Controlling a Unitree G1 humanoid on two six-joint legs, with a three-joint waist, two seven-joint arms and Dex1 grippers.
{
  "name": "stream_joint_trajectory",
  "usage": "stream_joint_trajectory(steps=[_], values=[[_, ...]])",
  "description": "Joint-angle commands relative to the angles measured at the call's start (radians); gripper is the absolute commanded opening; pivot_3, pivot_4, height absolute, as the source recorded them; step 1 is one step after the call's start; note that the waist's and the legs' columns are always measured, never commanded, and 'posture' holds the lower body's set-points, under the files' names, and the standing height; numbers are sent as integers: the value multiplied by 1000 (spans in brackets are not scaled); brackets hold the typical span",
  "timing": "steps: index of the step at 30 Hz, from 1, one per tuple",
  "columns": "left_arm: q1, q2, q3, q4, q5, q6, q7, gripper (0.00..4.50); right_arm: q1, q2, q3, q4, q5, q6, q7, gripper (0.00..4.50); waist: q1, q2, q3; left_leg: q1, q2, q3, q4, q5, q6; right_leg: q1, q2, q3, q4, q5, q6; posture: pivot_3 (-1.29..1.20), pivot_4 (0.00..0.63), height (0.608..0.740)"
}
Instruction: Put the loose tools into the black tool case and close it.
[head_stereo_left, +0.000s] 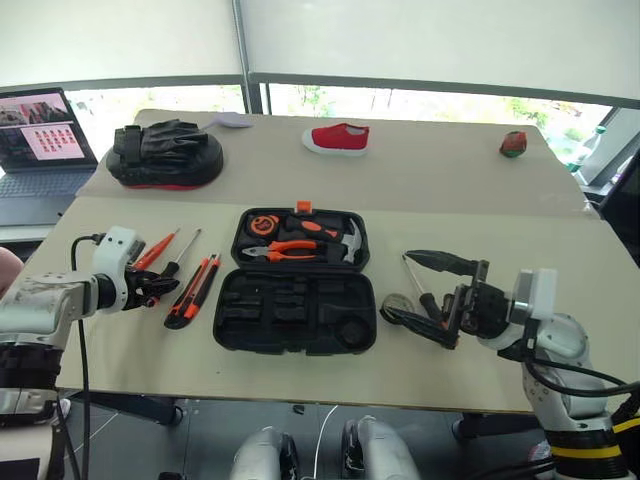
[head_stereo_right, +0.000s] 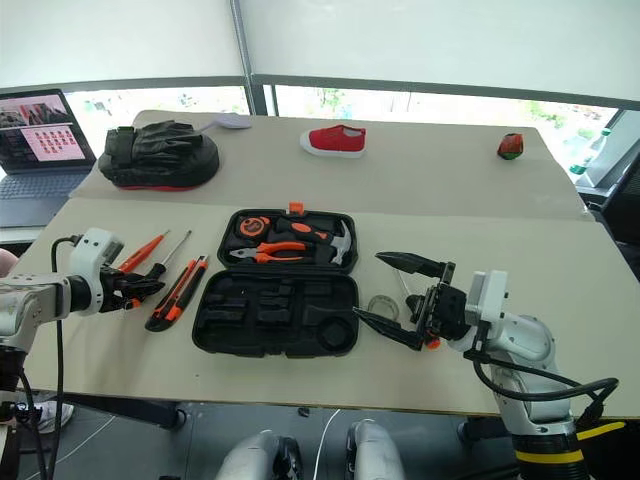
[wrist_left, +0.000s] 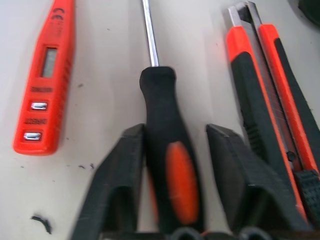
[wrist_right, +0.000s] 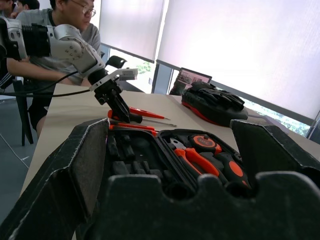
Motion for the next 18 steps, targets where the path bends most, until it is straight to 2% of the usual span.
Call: stream_joint_trajectory(steps=[1, 5, 8, 10, 12, 18], values=[[-49, 21, 83, 7, -8, -80, -38, 888, 5, -10, -47, -47, 7, -19, -11, 4500, 1, 0, 0, -1, 1, -1, 2, 0, 0, 0, 0, 0, 1, 0, 0, 0, 150, 740], [-83, 36, 78, -50, 18, -358, -189, 888, 36, -55, -125, -53, 45, 17, -14, 4500, 7, -1, 0, -3, 1, -2, 4, -1, 1, -1, -1, -2, 2, 0, 0, 0, 150, 740], [-111, 12, -8, -141, 42, -558, -358, 888, 48, -106, -166, -27, 49, 37, 13, 4500, 21, -1, 1, -6, 0, -2, 6, -2, 4, -2, -3, -3, 0, 0, -1, 0, 150, 740], [-139, -23, -80, -198, 43, -579, -436, 888, 43, -154, -169, 8, 26, 41, 50, 4500, 26, -1, 1, -6, -1, -2, 7, -3, 5, -1, -3, -3, -1, 3, -5, 0, 150, 740], [-166, -53, -178, -214, 114, -659, -491, 888, 32, -187, -168, 37, 19, 57, 69, 4500, 25, -1, 1, -6, -1, -2, 8, -4, 6, 0, -3, -3, -1, 2, -2, 0, 150, 740], [-229, -142, -367, -162, 318, -649, -458, 888, 27, -202, -150, 37, 13, 85, 67, 4500, 15, -1, 1, -5, 0, -1, 8, 2, 14, 0, 4, -2, 0, 0, 1, 0, 150, 740]])
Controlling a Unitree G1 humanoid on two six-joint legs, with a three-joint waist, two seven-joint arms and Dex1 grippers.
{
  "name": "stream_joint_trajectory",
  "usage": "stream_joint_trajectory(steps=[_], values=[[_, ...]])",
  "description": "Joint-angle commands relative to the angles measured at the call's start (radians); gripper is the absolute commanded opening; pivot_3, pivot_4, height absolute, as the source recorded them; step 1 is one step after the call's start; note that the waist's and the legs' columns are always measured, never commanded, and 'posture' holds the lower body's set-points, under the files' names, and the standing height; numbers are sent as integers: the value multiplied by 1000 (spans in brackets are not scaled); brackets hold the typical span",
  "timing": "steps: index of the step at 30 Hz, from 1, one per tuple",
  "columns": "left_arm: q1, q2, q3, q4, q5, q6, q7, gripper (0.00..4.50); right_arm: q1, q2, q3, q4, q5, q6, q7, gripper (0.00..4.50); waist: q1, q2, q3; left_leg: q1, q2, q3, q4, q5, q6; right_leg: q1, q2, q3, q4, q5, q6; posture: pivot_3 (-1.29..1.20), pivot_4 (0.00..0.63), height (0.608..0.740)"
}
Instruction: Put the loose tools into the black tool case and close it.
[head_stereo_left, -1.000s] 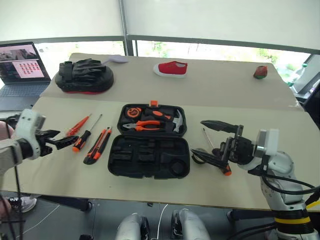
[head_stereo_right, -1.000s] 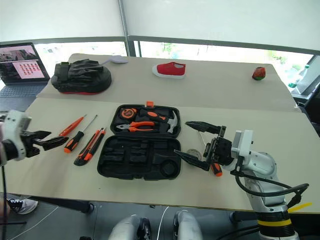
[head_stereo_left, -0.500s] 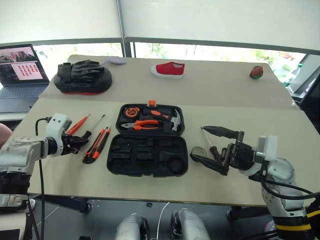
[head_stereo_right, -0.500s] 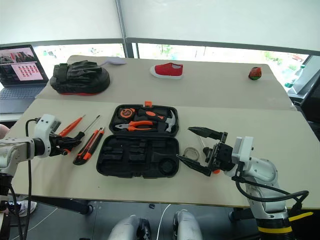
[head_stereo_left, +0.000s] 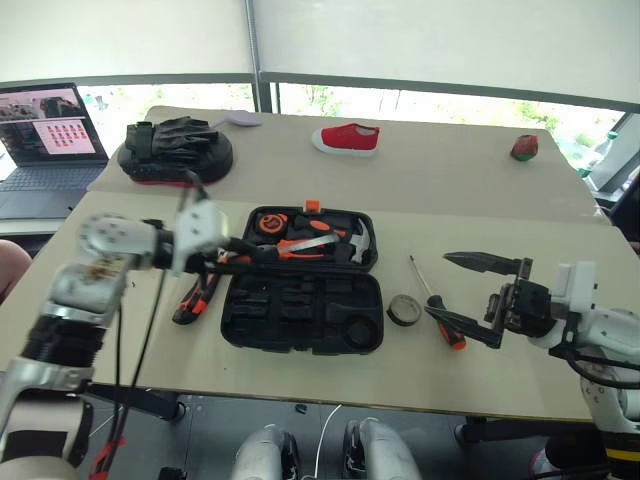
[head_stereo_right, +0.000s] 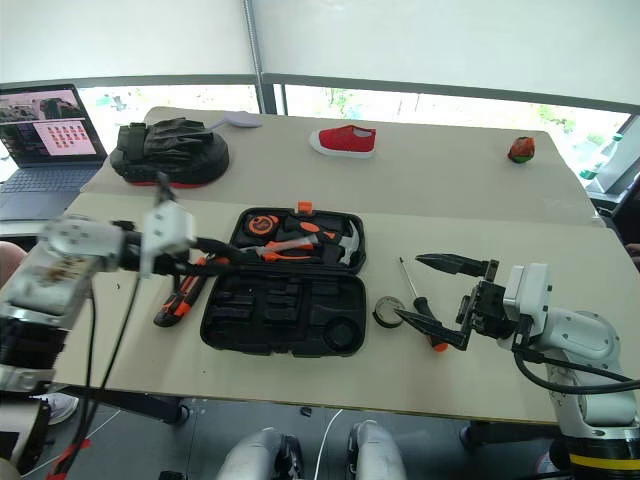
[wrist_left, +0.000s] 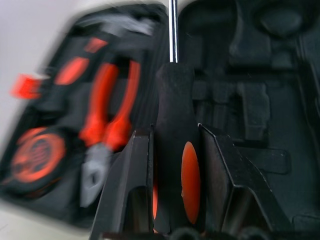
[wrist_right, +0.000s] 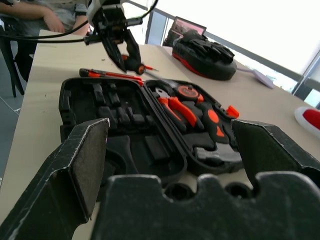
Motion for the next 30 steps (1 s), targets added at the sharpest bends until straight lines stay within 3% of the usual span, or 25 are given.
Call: stream_joint_trajectory(steps=[1, 16, 18, 23, 29, 30], values=[[-38, -26, -62, 32, 112, -22, 30, 888, -10, 2, -5, -42, 0, 15, -11, 4500, -2, 0, 0, 0, 0, 0, 0, 0, 0, 0, 1, 0, 0, 0, 0, 0, 150, 740], [-78, -88, -114, 98, 264, -105, 52, 888, 22, 26, -1, -111, 14, 63, -44, 4500, 11, 0, 0, -2, -1, -1, 5, -3, 6, 1, -3, -1, 0, 0, 1, 0, 150, 740], [-65, -94, -98, 80, 240, -100, 45, 1898, 28, 30, 2, -122, 14, 70, -50, 4500, 10, 0, 0, -2, -1, -1, 5, -3, 6, 1, -4, -1, 0, 0, 2, 0, 150, 740], [-35, -219, 37, 7, 91, -38, 156, 3593, 40, 36, 4, -146, 15, 89, -58, 4500, 17, 0, 0, -3, -1, -2, 7, -4, 7, 1, -5, -1, 1, 1, 2, 0, 150, 740], [50, -280, 132, -70, 10, 80, 255, 3593, 71, 21, -15, -156, 18, 110, -46, 4500, 5, 0, 0, -11, -1, -8, 19, -7, 13, 1, -5, -5, 2, 1, 7, 0, 150, 740], [69, -291, 136, -63, 8, 83, 276, 3048, 63, 19, -15, -149, 18, 113, -47, 4500, 2, 0, 0, -10, -1, -8, 19, -7, 13, 1, -5, -5, 2, 0, 7, 0, 150, 740]])
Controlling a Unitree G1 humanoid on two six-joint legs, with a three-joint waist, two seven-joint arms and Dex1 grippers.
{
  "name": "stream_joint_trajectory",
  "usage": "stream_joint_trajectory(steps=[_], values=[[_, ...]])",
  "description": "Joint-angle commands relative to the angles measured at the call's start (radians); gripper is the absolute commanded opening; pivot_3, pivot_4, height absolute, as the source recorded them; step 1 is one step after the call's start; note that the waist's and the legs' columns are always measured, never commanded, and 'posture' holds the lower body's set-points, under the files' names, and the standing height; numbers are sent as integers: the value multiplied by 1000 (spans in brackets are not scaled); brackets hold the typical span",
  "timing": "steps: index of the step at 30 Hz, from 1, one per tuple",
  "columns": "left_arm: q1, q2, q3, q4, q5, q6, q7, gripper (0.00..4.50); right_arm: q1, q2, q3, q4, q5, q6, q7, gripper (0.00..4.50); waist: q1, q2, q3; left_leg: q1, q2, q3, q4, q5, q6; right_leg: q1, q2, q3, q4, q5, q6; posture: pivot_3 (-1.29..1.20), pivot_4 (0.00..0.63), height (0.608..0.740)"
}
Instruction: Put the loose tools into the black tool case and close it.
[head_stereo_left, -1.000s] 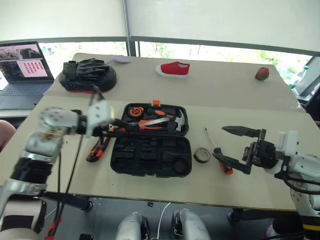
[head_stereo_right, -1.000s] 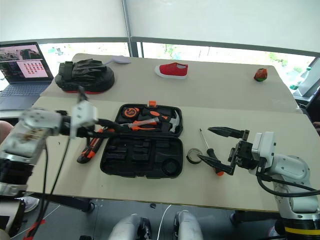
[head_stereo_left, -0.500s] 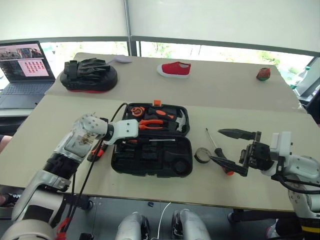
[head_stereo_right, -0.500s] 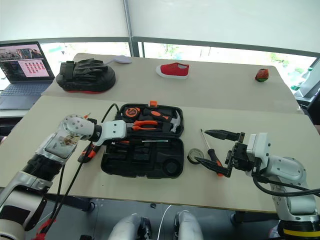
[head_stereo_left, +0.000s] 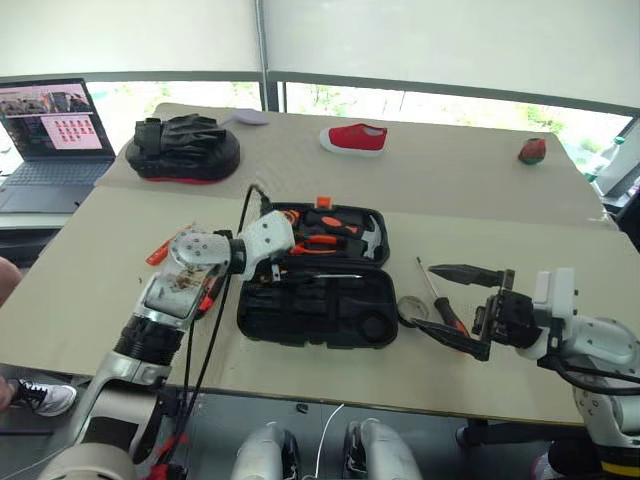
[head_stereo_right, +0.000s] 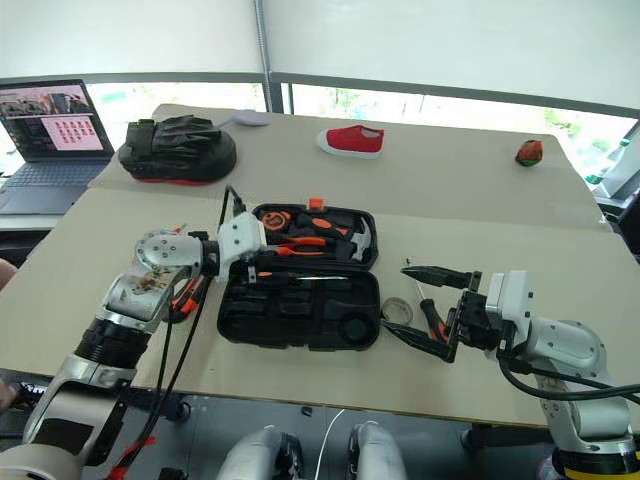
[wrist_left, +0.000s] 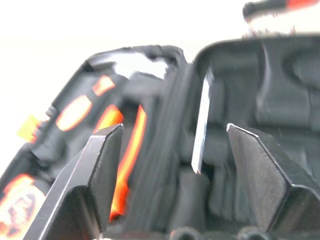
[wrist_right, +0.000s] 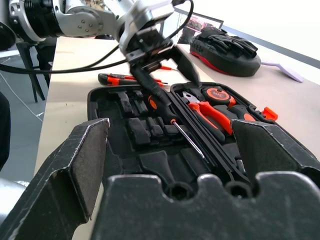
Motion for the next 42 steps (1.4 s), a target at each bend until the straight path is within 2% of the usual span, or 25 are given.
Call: stream_joint_trajectory(steps=[1, 3, 8, 17, 19, 22, 24, 25, 26, 28, 29, 30, 33, 36, 38, 42], values=[[59, -29, 36, -11, -24, 30, 70, 2843, -19, -15, -32, -8, 15, 11, -1, 4500, -3, 0, 0, 0, 0, 0, 0, 0, 0, 0, 0, 0, 0, 0, 0, 0, 150, 740], [76, -53, 24, -3, -13, 33, 96, 1983, -23, -13, -30, -7, 14, 13, -4, 4500, 0, 0, 0, 0, 0, 0, 0, 0, 0, 0, 0, 0, 1, 0, 0, 0, 150, 740], [99, -78, -43, 22, 60, 25, 146, 263, -12, -5, -30, -14, 13, 16, -6, 4500, 7, 0, 0, 0, -1, -1, 0, 0, 0, 0, 0, -2, 0, 0, 0, 0, 150, 740], [108, -88, -145, 49, 127, 99, 148, 263, 9, 4, -36, -31, 13, 19, -33, 4500, 10, 3, -2, 1, -1, -2, 0, 0, 0, 2, -2, -2, 0, 0, 0, 0, 150, 740], [100, -109, -141, 45, 119, 130, 167, 263, 28, 7, -38, -37, 10, 19, -44, 4500, 12, 5, -4, 2, -1, -2, 0, -1, 1, 3, -2, -2, 0, 0, 0, 0, 150, 740], [98, -116, -124, 54, 125, 77, 185, 263, 45, 18, -55, -34, 1, 18, -83, 4500, 18, 7, -5, 2, -1, -2, 0, -2, 2, 4, -2, -2, -1, 0, 1, 0, 150, 740], [114, -134, -49, 31, 44, 6, 169, 263, 73, 39, -101, -24, 6, 19, -138, 4500, 20, 7, -5, 2, -1, -3, 0, -2, 2, 4, -2, -2, -1, 0, 1, 0, 150, 740], [126, -139, -3, 10, -14, -26, 145, 778, 97, 49, -130, -21, 6, 16, -163, 4500, 20, 7, -5, 2, -1, -3, 0, -2, 2, 4, -2, -3, -2, 1, 1, 0, 150, 740], [140, -140, 42, -11, -75, -65, 108, 969, 127, 58, -159, -22, 2, 11, -179, 4500, 20, 7, -5, 1, -1, -3, 0, -2, 3, 4, -3, -2, -2, 1, 1, 0, 150, 740], [174, -107, 127, -40, -198, -131, -7, 1726, 229, 75, -221, -37, -25, 5, -209, 4500, 18, 7, -5, -2, -1, -3, 0, -2, 3, 1, -3, -3, -3, 1, 1, 0, 150, 740], [190, -83, 151, -48, -250, -164, -84, 1925, 277, 81, -245, -50, -39, 16, -232, 4500, 18, 7, -5, -3, 0, -3, 0, -1, 2, 0, -3, -3, -2, 2, -1, 0, 150, 740], [198, -56, 165, -48, -283, -181, -149, 2396, 315, 91, -262, -66, -33, 37, -255, 4500, 17, 7, -5, -2, 0, -3, 0, -1, 1, 0, -3, -3, -2, 2, -2, 0, 150, 740], [208, 49, 186, -54, -351, -130, -282, 3304, 410, 111, -285, -94, -49, 72, -306, 4500, 10, 9, -7, 0, 0, -3, -2, 0, -2, 1, -2, -4, -2, -1, 0, 0, 150, 740], [257, 119, 230, -62, -420, -132, -387, 4481, 507, 131, -304, -95, -90, 67, -328, 4500, 2, 13, -9, 0, 0, -3, -2, -4, -9, 2, -2, -3, -2, -1, 2, 0, 150, 740], [308, 182, 248, -49, -425, -157, -471, 4481, 597, 157, -324, -95, -122, 83, -359, 4500, -2, 14, -10, 1, 0, -3, -2, -7, -6, 2, -2, -1, -2, -1, 2, 0, 150, 740], [332, 178, 294, 22, -441, -229, -504, 4481, 660, 186, -327, -85, -147, 46, -357, 4500, 4, 15, -10, 1, 0, -4, -5, -7, -7, 0, -1, -1, -2, -2, 1, 0, 150, 740]])
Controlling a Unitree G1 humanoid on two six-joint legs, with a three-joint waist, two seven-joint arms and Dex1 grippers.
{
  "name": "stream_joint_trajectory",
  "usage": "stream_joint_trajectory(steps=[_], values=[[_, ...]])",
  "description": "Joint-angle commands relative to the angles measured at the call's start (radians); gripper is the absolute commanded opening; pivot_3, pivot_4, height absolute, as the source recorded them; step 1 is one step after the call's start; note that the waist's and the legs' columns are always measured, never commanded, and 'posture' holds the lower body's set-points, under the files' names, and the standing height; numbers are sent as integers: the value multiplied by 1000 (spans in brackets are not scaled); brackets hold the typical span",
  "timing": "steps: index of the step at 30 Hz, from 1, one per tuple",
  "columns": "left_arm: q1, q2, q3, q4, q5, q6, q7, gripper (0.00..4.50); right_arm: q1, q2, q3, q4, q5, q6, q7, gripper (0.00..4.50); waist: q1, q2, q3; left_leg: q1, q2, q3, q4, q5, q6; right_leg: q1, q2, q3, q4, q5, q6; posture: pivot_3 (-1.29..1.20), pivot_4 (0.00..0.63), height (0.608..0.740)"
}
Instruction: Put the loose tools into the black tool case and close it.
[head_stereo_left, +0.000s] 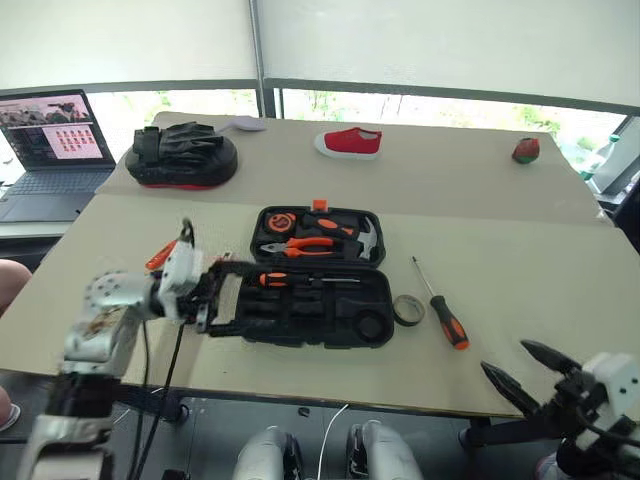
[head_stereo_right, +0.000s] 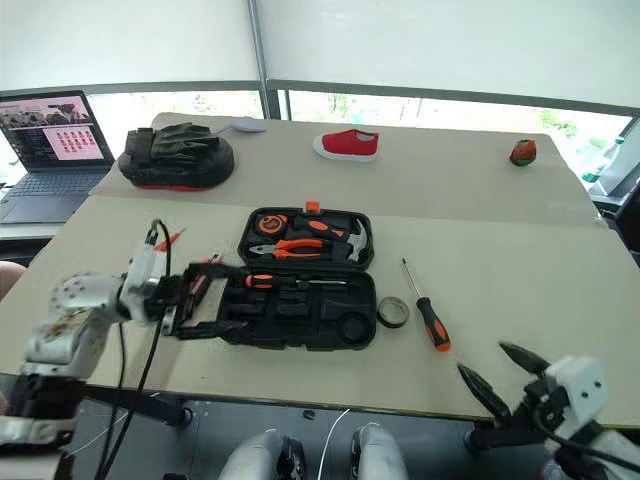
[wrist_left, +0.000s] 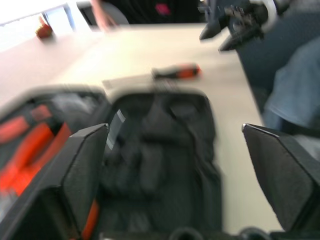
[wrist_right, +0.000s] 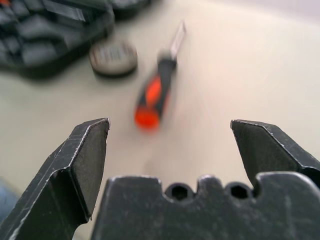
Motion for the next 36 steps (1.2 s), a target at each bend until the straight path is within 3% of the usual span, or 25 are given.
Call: stream_joint_trajectory(steps=[1, 4, 14, 16, 20, 25, 26, 29, 31, 36], values=[[-8, -15, 47, 44, -32, -96, -50, 4481, -8, 1, -15, -26, -23, -24, -15, 4500, 0, 0, 0, 0, 0, -1, 0, 0, 0, 0, 0, 0, -1, 0, 0, 0, 150, 740], [-7, -25, 45, 22, -65, -42, -40, 4481, -86, -29, 10, -50, -8, 40, -38, 4500, -6, 0, 0, 0, 0, -1, 1, -2, 2, 1, 0, 1, -2, -3, -5, 0, 150, 740], [55, -82, 17, -87, -19, -70, 59, 4481, -454, -244, 230, -50, -53, 415, -116, 4500, -12, 0, 0, -1, -1, -2, 0, 4, 3, 0, 3, 3, -1, 0, -1, 0, 150, 740], [67, -96, 28, -165, -42, -27, 130, 4500, -530, -242, 277, -38, -56, 521, -163, 4100, -11, 0, 0, -2, -1, -2, 0, 5, 5, 0, 3, 2, -1, 0, -1, 0, 150, 740], [92, -96, 30, -245, -58, 1, 176, 4500, -604, -247, 364, 9, -101, 589, -181, 2755, -2, 0, 0, -3, -1, -2, 1, 4, 5, 0, 2, 2, -2, 0, 0, 0, 150, 740], [104, -85, 27, -265, -60, 8, 182, 4500, -676, -225, 383, 48, -129, 656, -238, 1047, -5, 0, 0, -2, -1, -1, 1, 4, 6, 1, 2, 3, -2, 0, 1, 0, 150, 740], [103, -83, 29, -266, -61, 9, 183, 4500, -679, -222, 369, 48, -135, 663, -255, 1027, -4, 0, 0, -2, -1, -1, 1, 4, 5, 1, 2, 3, -2, 0, 1, 0, 150, 740], [97, -90, 39, -266, -75, 14, 198, 4500, -683, -196, 313, 53, -163, 607, -310, 1030, -2, -1, 0, -2, -1, -1, 1, 3, 3, 1, 2, 3, -2, 0, 1, 0, 150, 740], [92, -97, 48, -268, -89, 22, 217, 4500, -697, -182, 289, 63, -219, 456, -337, 1030, -1, -1, 0, -3, -1, -1, 1, 3, 3, 1, 2, 3, -2, 0, 1, 0, 150, 740], [100, -95, 74, -268, -107, 34, 256, 4500, -783, -198, 305, 105, -235, 80, -159, 1030, -10, 0, 0, -3, -2, 0, 1, 3, 2, 0, 6, 4, -2, 0, 2, 0, 150, 740]])
